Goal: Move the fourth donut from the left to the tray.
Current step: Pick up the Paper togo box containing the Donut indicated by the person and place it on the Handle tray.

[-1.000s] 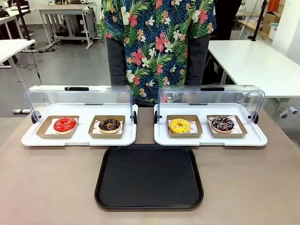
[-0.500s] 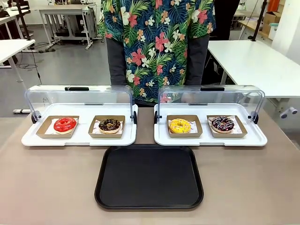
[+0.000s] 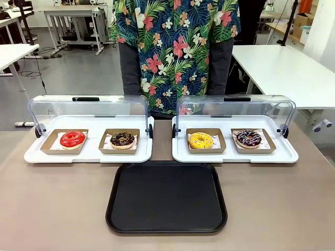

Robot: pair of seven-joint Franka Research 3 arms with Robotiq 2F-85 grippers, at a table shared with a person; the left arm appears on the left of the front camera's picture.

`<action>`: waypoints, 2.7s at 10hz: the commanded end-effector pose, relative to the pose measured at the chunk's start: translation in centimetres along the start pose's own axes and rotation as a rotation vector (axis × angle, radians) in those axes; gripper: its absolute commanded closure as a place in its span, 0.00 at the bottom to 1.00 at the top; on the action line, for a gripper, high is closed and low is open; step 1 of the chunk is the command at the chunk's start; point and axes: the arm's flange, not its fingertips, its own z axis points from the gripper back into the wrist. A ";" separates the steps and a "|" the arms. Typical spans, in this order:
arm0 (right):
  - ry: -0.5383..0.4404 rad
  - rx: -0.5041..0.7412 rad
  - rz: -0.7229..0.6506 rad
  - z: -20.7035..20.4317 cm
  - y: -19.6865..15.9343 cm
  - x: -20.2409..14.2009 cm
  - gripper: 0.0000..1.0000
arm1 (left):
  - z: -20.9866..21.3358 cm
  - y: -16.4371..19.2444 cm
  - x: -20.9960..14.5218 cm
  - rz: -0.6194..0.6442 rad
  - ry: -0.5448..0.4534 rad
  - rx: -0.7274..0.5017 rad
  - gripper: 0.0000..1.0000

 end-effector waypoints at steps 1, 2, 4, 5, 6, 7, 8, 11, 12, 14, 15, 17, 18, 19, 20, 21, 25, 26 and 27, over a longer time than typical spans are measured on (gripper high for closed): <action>-0.033 0.003 0.031 -0.1 -0.4 0.1 0.00 | 0.1 -0.2 0.1 -0.010 0.001 -0.009 0.00; -0.033 0.003 0.031 -0.1 -0.4 0.1 0.00 | 0.1 -0.2 0.1 -0.010 0.001 -0.009 0.00; -0.033 0.003 0.031 -0.1 -0.4 0.1 0.00 | 0.1 -0.2 0.1 -0.010 0.001 -0.009 0.00; -0.033 0.003 0.031 -0.1 -0.4 0.1 0.00 | 0.1 -0.2 0.1 -0.010 0.001 -0.009 0.00; -0.033 0.003 0.031 -0.1 -0.4 0.1 0.00 | 0.1 -0.2 0.1 -0.010 0.001 -0.009 0.00; -0.033 0.003 0.031 -0.1 -0.4 0.1 0.00 | 0.1 -0.2 0.1 -0.010 0.001 -0.009 0.00; -0.033 0.003 0.031 -0.1 -0.4 0.1 0.00 | 0.1 -0.2 0.1 -0.010 0.001 -0.009 0.00; -0.033 0.003 0.031 -0.1 -0.4 0.1 0.00 | 0.1 -0.2 0.1 -0.010 0.001 -0.009 0.00; -0.033 0.003 0.031 -0.1 -0.4 0.1 0.00 | 0.1 -0.2 0.1 -0.010 0.001 -0.009 0.00; -0.033 0.003 0.031 -0.1 -0.4 0.1 0.00 | 0.1 -0.2 0.1 -0.010 0.001 -0.009 0.00; -0.033 0.003 0.031 -0.1 -0.4 0.1 0.00 | 0.1 -0.2 0.1 -0.010 0.001 -0.009 0.00; -0.033 0.003 0.031 -0.1 -0.4 0.1 0.00 | 0.1 -0.2 0.1 -0.010 0.001 -0.009 0.00; -0.033 0.003 0.031 -0.1 -0.4 0.1 0.00 | 0.1 -0.2 0.1 -0.010 0.001 -0.009 0.00; -0.033 0.003 0.031 -0.1 -0.4 0.1 0.00 | 0.1 -0.2 0.1 -0.010 0.001 -0.009 0.00; -0.033 0.003 0.031 -0.1 -0.4 0.1 0.00 | 0.1 -0.2 0.1 -0.010 0.001 -0.009 0.00; -0.033 0.003 0.031 -0.1 -0.4 0.1 0.00 | 0.1 -0.2 0.1 -0.010 0.001 -0.009 0.00; -0.033 0.003 0.031 -0.1 -0.4 0.1 0.00 | 0.1 -0.2 0.1 -0.010 0.001 -0.009 0.00; -0.033 0.003 0.031 -0.1 -0.4 0.1 0.00 | 0.1 -0.2 0.1 -0.010 0.001 -0.009 0.00; -0.033 0.003 0.031 -0.1 -0.4 0.1 0.00 | 0.1 -0.2 0.1 -0.010 0.001 -0.009 0.00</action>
